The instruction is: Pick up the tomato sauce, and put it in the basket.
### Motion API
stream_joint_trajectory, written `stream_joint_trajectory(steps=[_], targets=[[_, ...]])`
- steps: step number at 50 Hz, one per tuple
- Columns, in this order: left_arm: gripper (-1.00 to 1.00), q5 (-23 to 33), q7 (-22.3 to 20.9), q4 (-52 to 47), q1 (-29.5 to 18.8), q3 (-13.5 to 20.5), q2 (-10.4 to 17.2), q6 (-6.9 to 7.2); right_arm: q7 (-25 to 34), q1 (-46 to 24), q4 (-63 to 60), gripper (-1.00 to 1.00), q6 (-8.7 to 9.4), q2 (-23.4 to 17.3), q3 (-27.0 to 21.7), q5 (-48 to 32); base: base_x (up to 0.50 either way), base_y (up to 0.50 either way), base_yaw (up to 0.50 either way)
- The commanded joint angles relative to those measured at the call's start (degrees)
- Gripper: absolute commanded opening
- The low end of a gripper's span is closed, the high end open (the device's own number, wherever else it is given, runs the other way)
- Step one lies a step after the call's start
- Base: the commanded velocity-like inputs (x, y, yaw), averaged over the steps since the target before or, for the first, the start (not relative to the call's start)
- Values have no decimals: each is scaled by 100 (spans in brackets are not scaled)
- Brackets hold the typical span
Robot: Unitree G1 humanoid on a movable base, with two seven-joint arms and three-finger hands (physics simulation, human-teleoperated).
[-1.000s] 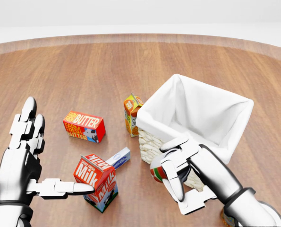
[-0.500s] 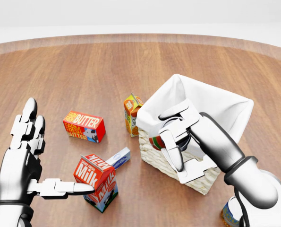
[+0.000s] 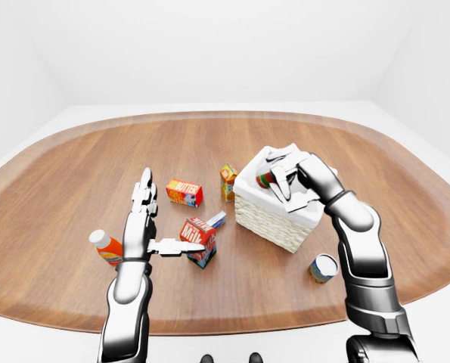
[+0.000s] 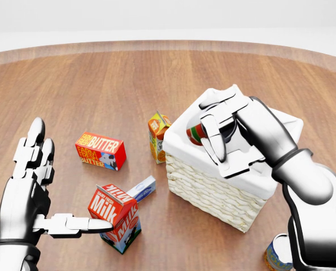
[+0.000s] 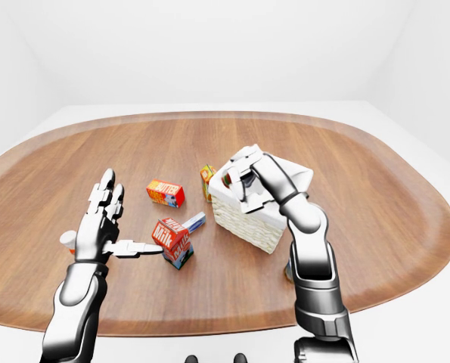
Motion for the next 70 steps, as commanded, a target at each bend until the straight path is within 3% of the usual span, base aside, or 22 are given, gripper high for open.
stream_joint_trajectory(steps=[1, 15, 42, 70], targets=[[100, 2, 1, -3, 4, 3, -1, 0, -332, -596, 787, -100, 0, -216, -137, 6, 0, 0, 0], [100, 4, 7, 31, -7, 2, 2, 0, -859, -1622, 2818, -100, 0, -515, -180, 171, 0, 0, 0], [100, -7, -9, -61, 14, 14, -1, 0, -1666, -3070, 6144, -100, 0, -716, -74, 147, 0, 0, 0], [100, -12, 6, 10, -23, 37, 12, 0, -2372, -4027, 8135, -100, 0, -629, -41, -96, 0, 0, 0]])
